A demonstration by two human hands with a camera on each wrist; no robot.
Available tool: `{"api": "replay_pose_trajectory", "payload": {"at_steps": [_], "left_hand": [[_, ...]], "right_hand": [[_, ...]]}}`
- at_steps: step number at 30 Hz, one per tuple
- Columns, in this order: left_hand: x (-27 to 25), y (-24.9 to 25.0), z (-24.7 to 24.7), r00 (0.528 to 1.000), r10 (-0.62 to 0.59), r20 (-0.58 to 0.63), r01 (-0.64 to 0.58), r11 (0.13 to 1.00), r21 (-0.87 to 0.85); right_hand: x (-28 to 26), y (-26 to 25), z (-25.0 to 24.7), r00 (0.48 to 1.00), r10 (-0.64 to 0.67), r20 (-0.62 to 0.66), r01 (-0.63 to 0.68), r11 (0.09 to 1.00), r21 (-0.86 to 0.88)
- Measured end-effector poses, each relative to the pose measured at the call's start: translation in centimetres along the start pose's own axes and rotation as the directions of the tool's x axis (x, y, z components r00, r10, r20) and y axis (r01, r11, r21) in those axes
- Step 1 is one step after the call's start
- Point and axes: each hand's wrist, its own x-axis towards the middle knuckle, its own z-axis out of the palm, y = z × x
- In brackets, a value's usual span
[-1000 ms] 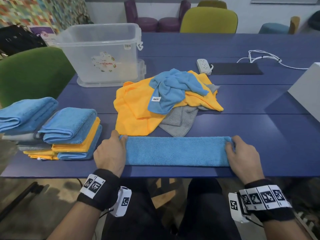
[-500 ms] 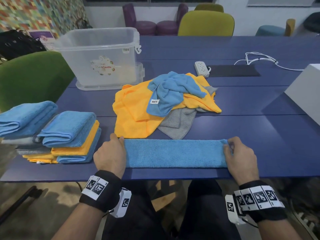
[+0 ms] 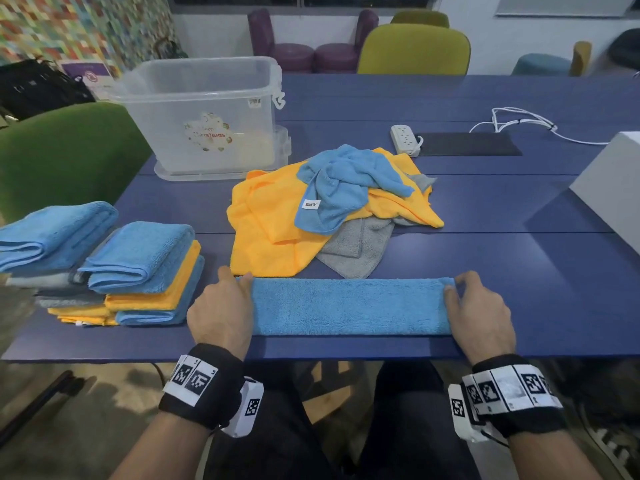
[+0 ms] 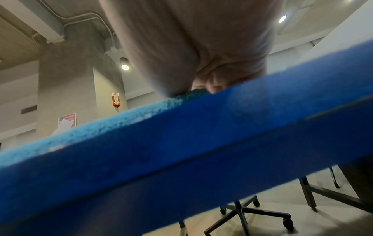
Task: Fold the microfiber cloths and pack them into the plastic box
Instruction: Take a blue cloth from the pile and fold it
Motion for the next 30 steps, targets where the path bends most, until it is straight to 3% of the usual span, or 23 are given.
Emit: {"api": "replay_pose_trajectory", "payload": {"at_steps": [3, 6, 9, 12, 14, 18, 24, 30], "left_hand": [[-0.4, -0.3, -0.8, 0.99, 0.024, -0.137, -0.044, 0.989, -0.14], [-1.8, 1.2, -0.6, 0.922, 0.239, -0.304, -0.288, 0.949, -0.127], [-3.8, 4.4, 1.5, 0.842, 0.506, -0.189, -0.536, 0.827, -0.17], [-4.3, 5.5, 4.1, 0.773, 0.635, 0.023, -0.628, 0.769, -0.119], [-4.0, 4.8, 5.1, 0.771, 0.63, 0.09, -0.628, 0.776, -0.056], [-3.2, 2.4, 4.7, 0.787, 0.604, 0.126, -0.605, 0.795, -0.034], [-1.6, -1.4, 3.7, 0.869, 0.474, 0.146, -0.476, 0.879, -0.017], [-2.7, 0.7, 3.0, 0.908, 0.398, 0.133, -0.411, 0.907, 0.094]], "right_hand": [[-0.6, -0.1, 0.3, 0.985, -0.07, -0.158, 0.061, 0.996, -0.06], [-2.1, -2.2, 1.7, 0.927, -0.282, -0.246, 0.269, 0.959, -0.089], [-4.1, -6.5, 4.5, 0.79, -0.602, -0.116, 0.605, 0.796, -0.012], [-5.6, -9.0, 7.8, 0.73, -0.672, 0.127, 0.678, 0.735, -0.011], [-5.9, -8.4, 8.8, 0.74, -0.65, 0.171, 0.666, 0.743, -0.061], [-5.4, -4.2, 7.9, 0.811, -0.575, 0.107, 0.585, 0.795, -0.161], [-3.6, 1.6, 5.1, 0.914, -0.405, 0.013, 0.399, 0.895, -0.201], [-2.4, 1.0, 4.2, 0.917, -0.398, 0.025, 0.396, 0.9, -0.183]]}}
